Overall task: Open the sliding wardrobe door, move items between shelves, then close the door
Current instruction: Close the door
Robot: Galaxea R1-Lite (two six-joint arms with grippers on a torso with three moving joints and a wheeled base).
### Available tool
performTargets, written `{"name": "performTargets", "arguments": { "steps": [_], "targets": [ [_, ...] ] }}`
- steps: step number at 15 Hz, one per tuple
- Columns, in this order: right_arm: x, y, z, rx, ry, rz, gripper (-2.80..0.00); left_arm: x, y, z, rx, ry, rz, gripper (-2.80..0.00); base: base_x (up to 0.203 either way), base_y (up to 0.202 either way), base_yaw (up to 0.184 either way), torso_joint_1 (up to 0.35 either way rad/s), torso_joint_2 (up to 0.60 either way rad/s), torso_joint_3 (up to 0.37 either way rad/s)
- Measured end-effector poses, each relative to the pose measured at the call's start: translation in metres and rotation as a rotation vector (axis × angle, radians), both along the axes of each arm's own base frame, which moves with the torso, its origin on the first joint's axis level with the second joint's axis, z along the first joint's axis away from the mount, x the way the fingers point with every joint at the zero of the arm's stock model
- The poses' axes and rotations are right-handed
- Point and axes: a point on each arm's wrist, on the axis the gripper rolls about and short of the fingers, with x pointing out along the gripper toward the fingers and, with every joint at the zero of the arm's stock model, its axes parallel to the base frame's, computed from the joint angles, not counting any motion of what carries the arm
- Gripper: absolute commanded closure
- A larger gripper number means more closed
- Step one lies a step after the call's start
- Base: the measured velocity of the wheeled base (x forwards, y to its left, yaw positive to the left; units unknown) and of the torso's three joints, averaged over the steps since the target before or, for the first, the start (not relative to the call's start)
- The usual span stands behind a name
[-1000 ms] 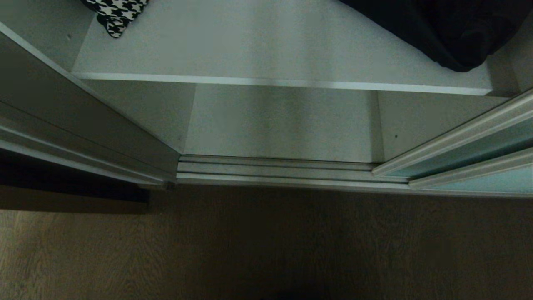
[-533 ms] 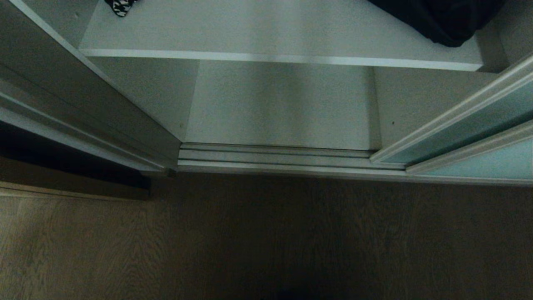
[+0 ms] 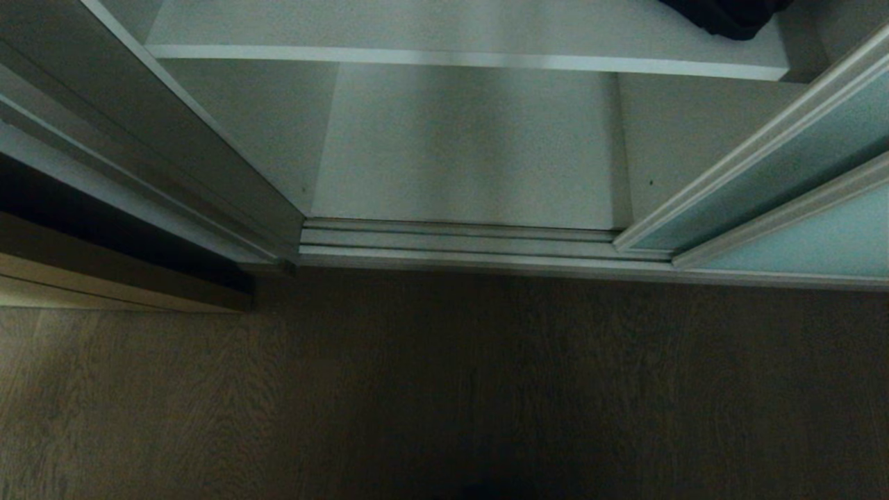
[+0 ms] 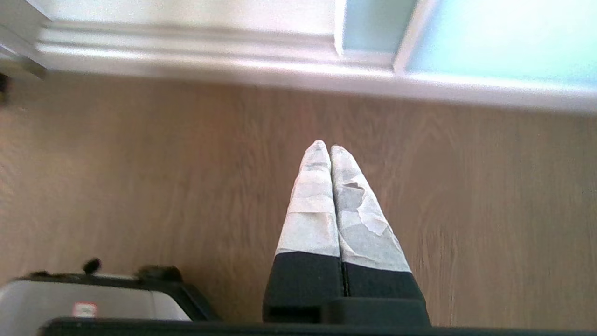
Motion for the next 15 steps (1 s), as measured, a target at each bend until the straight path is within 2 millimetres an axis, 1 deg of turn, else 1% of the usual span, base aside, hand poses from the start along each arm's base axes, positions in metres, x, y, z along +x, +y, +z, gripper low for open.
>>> {"name": "performTargets", "arguments": {
  "steps": [2, 4, 7, 9, 12, 14, 15],
  "targets": [
    [-0.012, 0.000, 0.022, -0.001, -0.029, 0.005, 0.00, 0.000, 0.000, 0.000, 0.000, 0.000, 0.000, 0.00, 0.000, 0.000, 0.000, 0.000, 0.00, 0.000],
    [-0.029, 0.000, 0.045, -0.005, -0.046, 0.006, 0.00, 0.000, 0.000, 0.000, 0.000, 0.000, 0.000, 0.00, 0.000, 0.000, 0.000, 0.000, 0.00, 0.000],
    [-0.061, 0.000, 0.087, -0.018, -0.035, -0.005, 0.00, 0.000, 0.000, 0.000, 0.000, 0.000, 0.000, 0.00, 0.000, 0.000, 0.000, 0.000, 0.00, 0.000],
    [-0.077, -0.001, 0.118, -0.019, -0.019, -0.038, 0.00, 0.000, 0.000, 0.000, 0.000, 0.000, 0.000, 0.00, 0.000, 0.000, 0.000, 0.000, 0.00, 0.000],
    [-0.085, -0.005, 0.172, 0.003, -0.044, -0.162, 0.00, 0.000, 0.000, 0.000, 0.000, 0.000, 0.000, 0.00, 0.000, 0.000, 0.000, 0.000, 0.00, 0.000],
    [-0.081, -0.011, 0.207, 0.032, -0.062, -0.268, 0.00, 0.000, 0.000, 0.000, 0.000, 0.000, -0.001, 0.00, 0.000, 0.000, 0.000, 0.000, 0.00, 0.000],
    [-0.077, -0.013, 0.221, 0.046, -0.066, -0.316, 0.00, 0.000, 0.000, 0.000, 0.000, 0.000, 0.000, 0.00, 0.000, 0.000, 0.000, 0.000, 0.00, 0.000]
  ]
}}
